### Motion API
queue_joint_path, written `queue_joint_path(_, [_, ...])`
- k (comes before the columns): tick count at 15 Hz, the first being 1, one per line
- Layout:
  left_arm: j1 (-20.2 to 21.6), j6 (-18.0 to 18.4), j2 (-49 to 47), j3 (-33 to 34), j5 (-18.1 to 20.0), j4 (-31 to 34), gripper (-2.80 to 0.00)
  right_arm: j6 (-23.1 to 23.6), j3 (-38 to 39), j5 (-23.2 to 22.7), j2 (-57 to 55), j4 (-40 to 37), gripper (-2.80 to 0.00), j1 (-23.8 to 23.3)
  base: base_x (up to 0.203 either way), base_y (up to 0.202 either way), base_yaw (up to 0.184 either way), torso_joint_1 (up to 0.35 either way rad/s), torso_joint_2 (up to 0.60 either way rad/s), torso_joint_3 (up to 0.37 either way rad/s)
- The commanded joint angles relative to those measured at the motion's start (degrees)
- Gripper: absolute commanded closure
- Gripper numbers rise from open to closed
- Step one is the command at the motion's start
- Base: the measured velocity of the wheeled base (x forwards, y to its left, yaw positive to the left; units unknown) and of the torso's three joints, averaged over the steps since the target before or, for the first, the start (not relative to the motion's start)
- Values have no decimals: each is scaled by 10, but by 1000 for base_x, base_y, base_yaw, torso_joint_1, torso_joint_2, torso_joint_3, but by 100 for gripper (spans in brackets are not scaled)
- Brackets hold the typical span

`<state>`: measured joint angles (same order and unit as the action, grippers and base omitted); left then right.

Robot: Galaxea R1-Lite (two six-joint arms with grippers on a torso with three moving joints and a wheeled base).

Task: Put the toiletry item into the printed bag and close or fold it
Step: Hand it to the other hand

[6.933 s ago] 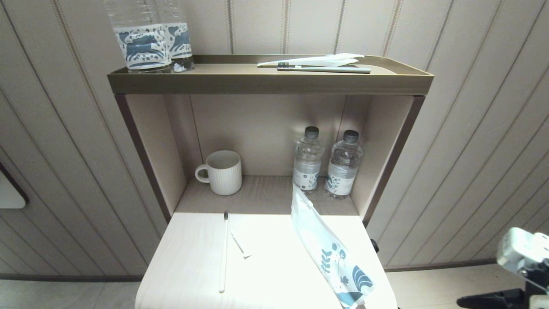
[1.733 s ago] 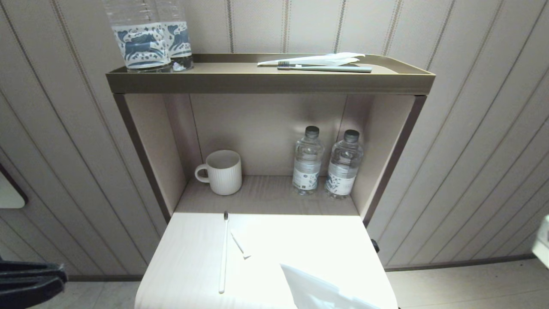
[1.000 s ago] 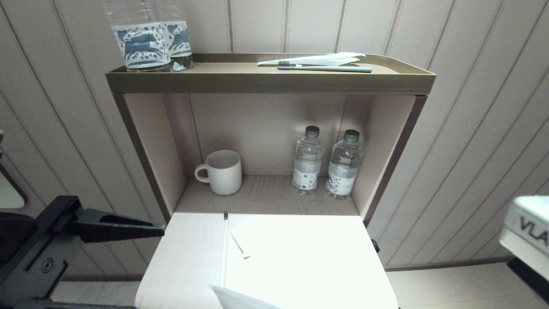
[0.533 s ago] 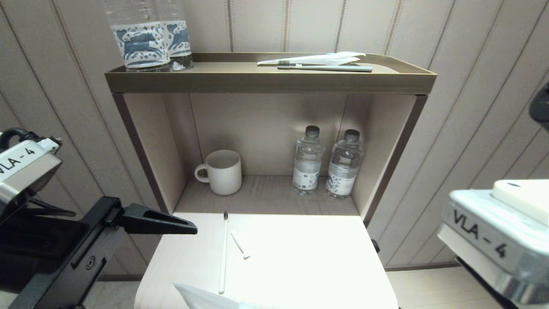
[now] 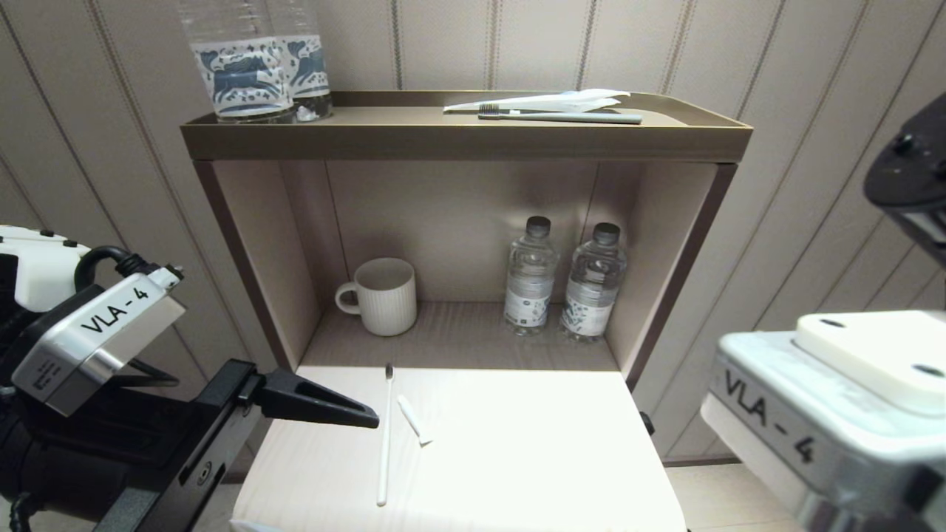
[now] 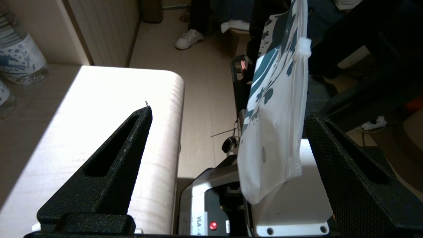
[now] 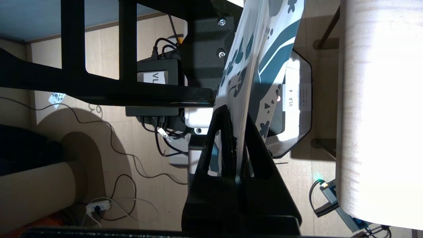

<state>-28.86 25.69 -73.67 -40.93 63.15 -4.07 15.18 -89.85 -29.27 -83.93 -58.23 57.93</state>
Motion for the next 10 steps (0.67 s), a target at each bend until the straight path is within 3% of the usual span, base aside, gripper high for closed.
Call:
queue_joint_path(1, [-6,2,1,-4,4,-1,-280,1,-3,-2,-9,-3,0,2,0,0,0,0,0,0])
queue_joint_path(10, [-31,2,1,-2,-12,-1,-280,3,-26,-2,-34,5,0,2,0,0,0,0,0,0])
